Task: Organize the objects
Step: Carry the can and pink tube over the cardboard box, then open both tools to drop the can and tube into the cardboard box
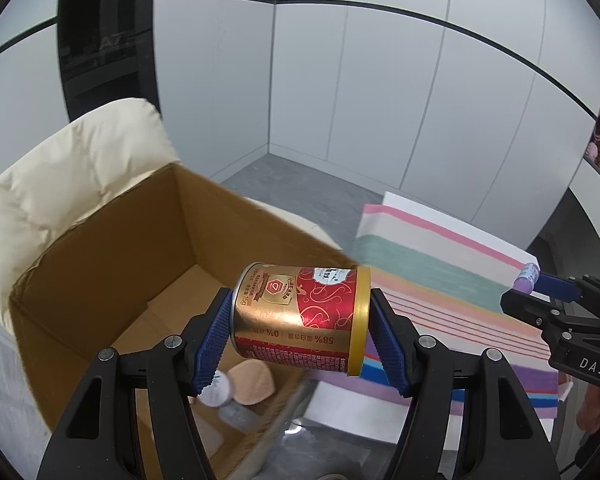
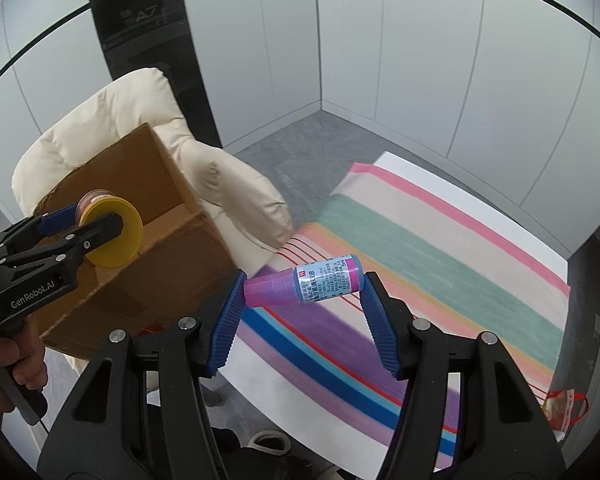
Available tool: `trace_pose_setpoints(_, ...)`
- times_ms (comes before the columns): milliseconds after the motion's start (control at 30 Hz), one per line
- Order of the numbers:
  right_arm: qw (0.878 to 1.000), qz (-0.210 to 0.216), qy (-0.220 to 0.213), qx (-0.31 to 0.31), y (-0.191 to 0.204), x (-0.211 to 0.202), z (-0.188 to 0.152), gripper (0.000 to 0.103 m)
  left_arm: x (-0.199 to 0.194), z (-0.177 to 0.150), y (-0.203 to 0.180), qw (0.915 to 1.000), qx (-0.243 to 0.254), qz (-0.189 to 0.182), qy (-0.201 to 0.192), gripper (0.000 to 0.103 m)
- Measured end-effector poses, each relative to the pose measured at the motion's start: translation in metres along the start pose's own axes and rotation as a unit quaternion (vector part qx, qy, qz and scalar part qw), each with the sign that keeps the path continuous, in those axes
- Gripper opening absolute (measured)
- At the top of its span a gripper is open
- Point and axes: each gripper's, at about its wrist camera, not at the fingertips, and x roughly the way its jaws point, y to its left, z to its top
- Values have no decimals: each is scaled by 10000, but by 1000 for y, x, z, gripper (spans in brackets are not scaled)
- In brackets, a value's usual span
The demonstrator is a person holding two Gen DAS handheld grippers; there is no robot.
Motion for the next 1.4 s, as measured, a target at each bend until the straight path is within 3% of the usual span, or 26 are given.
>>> trace_pose_setpoints(567, 9971, 507, -73, -558, 88, 18, 21, 61, -20, -22, 74, 9982, -387, 459, 65, 67)
trace_pose_setpoints(833, 9938, 742, -58, -823, 131, 25, 26, 61, -33, -36, 92, 9979, -247, 591, 79, 69)
trace_pose_setpoints(900, 9931, 771, -47, -883, 140, 28, 27, 61, -36, -38, 98, 9976, -276, 626, 52, 73)
trace_pose_setpoints(967, 9925, 798, -56, -926, 149, 30, 27, 61, -43, -39, 106, 9971, -324, 694, -38, 89)
trace_pose_setpoints(1067, 9917, 829, -50, -983, 160, 34, 29, 61, -56, -41, 122, 9951, -439, 849, -234, 102)
trace_pose_setpoints(1400, 9883, 957, 26, -1189, 202, 47, 33, 61, -76, -52, 166, 9879, -917, 1206, -321, 103)
